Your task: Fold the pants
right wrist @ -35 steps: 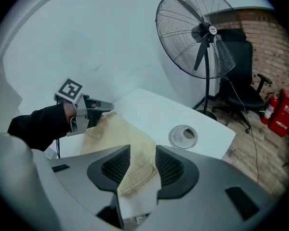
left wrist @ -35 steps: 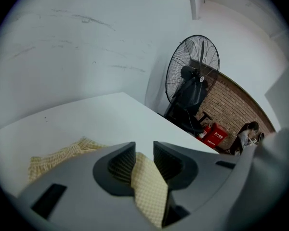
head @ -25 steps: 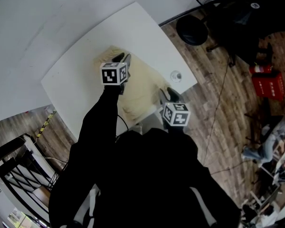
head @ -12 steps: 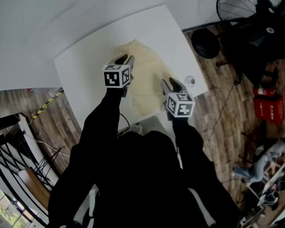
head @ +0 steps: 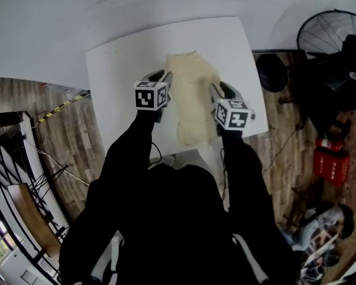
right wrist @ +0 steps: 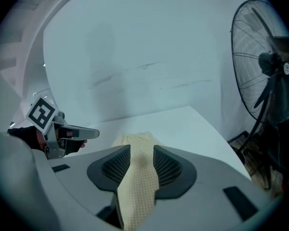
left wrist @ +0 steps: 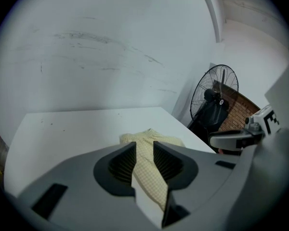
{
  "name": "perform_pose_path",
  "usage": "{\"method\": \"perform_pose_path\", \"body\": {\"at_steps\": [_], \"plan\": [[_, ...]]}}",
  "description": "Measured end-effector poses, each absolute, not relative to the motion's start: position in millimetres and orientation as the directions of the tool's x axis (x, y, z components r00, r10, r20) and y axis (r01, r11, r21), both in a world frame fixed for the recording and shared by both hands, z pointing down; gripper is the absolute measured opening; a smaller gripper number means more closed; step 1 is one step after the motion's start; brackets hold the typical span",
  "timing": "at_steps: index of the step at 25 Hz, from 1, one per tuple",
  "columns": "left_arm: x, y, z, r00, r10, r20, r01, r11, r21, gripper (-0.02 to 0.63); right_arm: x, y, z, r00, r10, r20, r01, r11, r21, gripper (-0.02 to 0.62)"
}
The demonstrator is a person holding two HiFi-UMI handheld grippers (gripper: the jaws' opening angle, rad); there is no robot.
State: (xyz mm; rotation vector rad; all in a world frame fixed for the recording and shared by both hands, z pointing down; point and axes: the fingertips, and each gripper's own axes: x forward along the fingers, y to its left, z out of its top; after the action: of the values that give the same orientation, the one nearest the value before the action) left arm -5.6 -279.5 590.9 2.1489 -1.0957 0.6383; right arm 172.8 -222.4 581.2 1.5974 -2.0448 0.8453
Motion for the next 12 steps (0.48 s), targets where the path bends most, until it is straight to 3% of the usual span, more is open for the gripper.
{"method": "perform_pose_path", "body": {"at_steps": [12], "plan": [[-9.5, -299.2, 622.2, 0.509, -0.526, 0.681, -0.858, -0.370, 0.356, 0.097, 161.0, -301.8, 615.1, -0.288, -0.642, 0.711, -0.952, 0.274, -0.138, 0.144]]}}
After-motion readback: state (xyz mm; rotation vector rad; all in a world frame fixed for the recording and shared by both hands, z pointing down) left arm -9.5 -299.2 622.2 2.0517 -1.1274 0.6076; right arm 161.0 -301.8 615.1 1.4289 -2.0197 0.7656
